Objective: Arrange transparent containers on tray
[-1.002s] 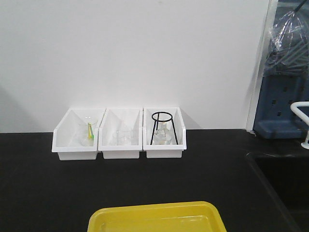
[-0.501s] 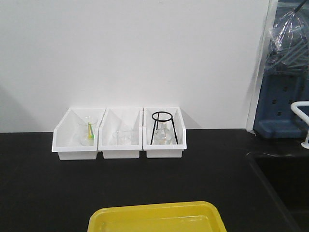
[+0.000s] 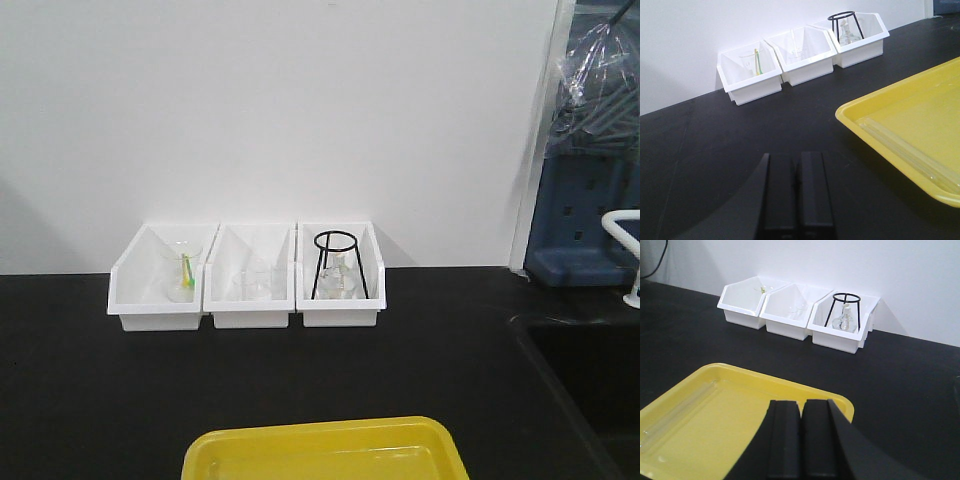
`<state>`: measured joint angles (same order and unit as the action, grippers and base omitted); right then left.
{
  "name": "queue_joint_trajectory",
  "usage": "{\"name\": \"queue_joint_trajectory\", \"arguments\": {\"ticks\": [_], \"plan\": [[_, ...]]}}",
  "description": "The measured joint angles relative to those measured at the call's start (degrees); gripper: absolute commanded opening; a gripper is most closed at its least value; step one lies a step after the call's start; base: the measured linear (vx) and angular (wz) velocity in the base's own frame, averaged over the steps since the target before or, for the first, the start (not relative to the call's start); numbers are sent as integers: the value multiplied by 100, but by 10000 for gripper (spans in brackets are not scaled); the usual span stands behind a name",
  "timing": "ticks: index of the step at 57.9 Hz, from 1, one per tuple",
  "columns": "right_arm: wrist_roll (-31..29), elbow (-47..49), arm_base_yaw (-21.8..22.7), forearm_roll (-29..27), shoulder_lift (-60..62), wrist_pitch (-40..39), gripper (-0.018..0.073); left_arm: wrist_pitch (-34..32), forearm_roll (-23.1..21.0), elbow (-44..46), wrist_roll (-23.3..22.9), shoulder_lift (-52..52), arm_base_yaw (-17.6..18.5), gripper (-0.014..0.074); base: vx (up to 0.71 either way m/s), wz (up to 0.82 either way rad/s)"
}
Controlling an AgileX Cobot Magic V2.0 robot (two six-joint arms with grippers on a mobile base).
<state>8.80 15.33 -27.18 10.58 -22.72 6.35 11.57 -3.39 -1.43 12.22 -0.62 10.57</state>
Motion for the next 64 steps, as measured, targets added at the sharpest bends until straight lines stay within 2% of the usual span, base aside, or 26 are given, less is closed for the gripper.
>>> {"name": "queue_joint_trajectory", "arguments": {"ticks": [5,10,17,21,64], "plan": [[-113,-498,367,-568,679,-18,-11,0,0,0,0,0,0,-6,0,0],[-219,-1045,1005,-1131,1602,21,-11,0,0,0,0,0,0,-6,0,0],[-222,-1636,1743,-1321,2278,87,-11,-18,0,0,-5,-4,0,-6,0,0],[-222,-1701,1928,-1321,2317,190,-11,-1,2,0,-5,-4,0,-6,0,1],[-264,-1710,1991,-1224,2335,412,-11,-1,2,0,-5,-4,0,-6,0,0]]}}
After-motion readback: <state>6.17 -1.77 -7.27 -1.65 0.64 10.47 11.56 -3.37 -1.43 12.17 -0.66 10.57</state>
